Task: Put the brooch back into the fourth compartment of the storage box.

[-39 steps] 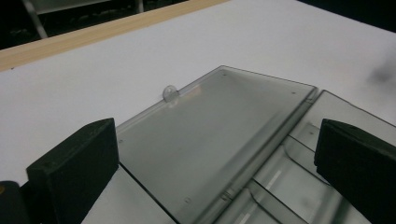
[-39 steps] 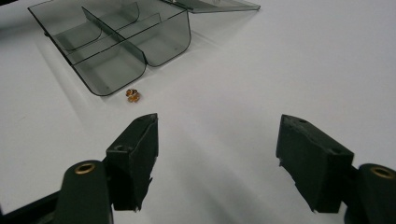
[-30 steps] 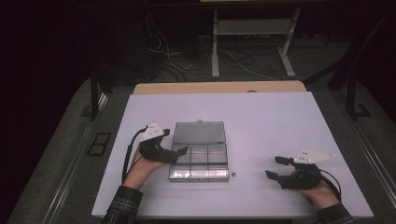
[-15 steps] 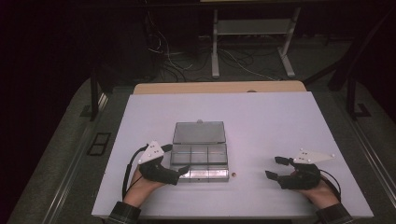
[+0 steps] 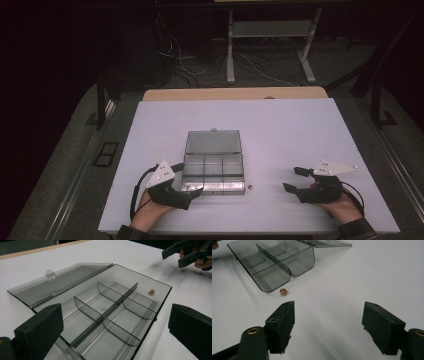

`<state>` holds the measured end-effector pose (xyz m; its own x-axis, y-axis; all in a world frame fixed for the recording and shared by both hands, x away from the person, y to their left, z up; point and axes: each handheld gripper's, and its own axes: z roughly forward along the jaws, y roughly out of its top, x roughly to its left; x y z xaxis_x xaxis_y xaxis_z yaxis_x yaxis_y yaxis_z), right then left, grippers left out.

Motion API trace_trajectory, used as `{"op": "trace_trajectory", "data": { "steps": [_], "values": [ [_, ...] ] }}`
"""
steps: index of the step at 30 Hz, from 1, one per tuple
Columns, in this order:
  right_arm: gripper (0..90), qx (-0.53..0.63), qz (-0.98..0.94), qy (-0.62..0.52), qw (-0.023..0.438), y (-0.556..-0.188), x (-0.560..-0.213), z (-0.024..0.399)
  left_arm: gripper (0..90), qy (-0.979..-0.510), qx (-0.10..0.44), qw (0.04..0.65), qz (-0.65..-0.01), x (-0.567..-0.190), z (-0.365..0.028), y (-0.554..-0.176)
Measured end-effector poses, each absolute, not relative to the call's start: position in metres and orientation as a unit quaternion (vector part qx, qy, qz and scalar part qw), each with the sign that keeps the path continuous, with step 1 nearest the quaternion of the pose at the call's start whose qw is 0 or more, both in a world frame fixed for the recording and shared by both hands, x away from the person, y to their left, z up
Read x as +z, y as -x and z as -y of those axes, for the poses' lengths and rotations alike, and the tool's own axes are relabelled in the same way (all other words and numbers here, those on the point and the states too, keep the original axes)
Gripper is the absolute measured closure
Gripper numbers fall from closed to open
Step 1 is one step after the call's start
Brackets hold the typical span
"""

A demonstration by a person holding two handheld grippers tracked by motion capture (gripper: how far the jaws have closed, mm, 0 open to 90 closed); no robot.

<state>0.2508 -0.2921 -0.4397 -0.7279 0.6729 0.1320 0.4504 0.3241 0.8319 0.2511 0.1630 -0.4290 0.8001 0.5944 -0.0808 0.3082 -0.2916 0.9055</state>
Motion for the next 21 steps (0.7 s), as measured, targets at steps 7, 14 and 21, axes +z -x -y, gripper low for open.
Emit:
{"op": "trace_trajectory", "data": {
  "steps": [7, 14, 21],
  "values": [
    [19.4, 0.466, -0.810, -0.338, 0.115, -0.254, -0.437, 0.282, 0.0, -0.794, 0.132, 0.522, -0.282, -0.429, -0.162, -0.251],
    [19.4, 0.465, -0.813, -0.332, 0.109, -0.261, -0.435, 0.271, 0.0, -0.791, 0.127, 0.526, -0.286, -0.430, -0.162, -0.252],
    [19.4, 0.461, -0.819, -0.329, 0.091, -0.271, -0.432, 0.258, 0.0, -0.795, 0.126, 0.522, -0.283, -0.431, -0.161, -0.252]
  ]
}}
